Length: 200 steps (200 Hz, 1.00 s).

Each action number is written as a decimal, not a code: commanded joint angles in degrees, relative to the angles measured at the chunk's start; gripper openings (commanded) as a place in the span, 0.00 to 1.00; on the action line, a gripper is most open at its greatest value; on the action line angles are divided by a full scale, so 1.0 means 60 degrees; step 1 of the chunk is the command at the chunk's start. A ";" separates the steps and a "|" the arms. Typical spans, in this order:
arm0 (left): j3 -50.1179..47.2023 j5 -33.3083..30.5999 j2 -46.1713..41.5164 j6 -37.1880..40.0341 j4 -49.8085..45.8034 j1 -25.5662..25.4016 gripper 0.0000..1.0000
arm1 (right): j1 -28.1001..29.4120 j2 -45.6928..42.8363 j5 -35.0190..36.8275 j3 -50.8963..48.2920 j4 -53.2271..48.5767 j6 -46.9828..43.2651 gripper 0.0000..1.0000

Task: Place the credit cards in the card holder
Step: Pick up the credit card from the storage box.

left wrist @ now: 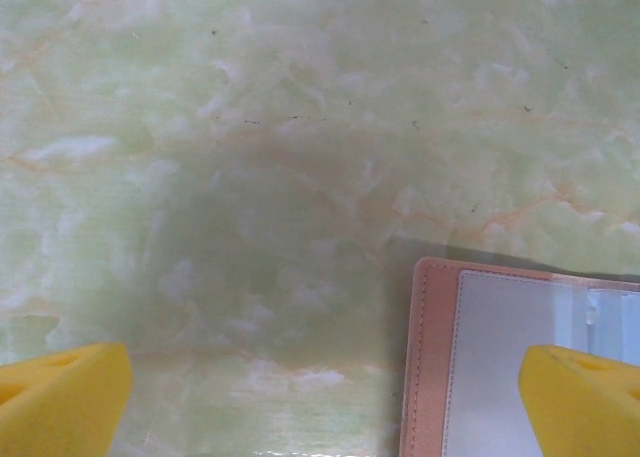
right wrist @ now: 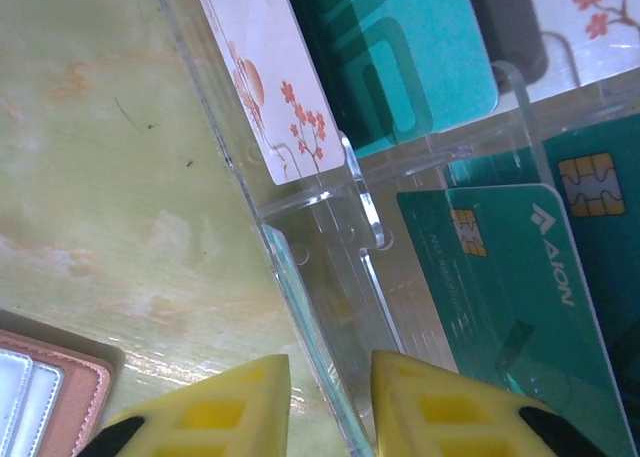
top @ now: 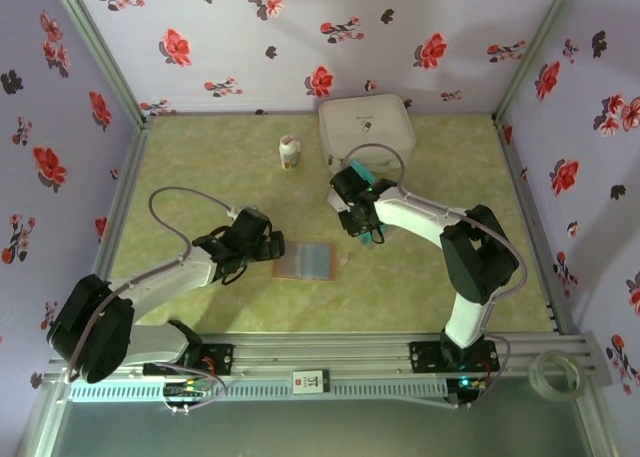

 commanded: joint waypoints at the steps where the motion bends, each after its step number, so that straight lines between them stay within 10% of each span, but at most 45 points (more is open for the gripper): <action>1: 0.0052 0.0077 0.0078 0.0011 -0.0134 0.0044 1.00 | 0.0036 -0.0015 0.0012 0.0082 -0.0154 -0.0152 0.23; 68: 0.0040 0.0126 0.0073 0.0040 -0.0131 0.0040 1.00 | 0.0043 0.0021 -0.0118 0.0443 -0.0423 -0.0820 0.02; 200: 0.0408 0.0087 0.0156 0.0594 -0.0631 0.0044 1.00 | 0.0106 -0.1959 -0.1194 0.1190 -0.0845 -0.0932 0.00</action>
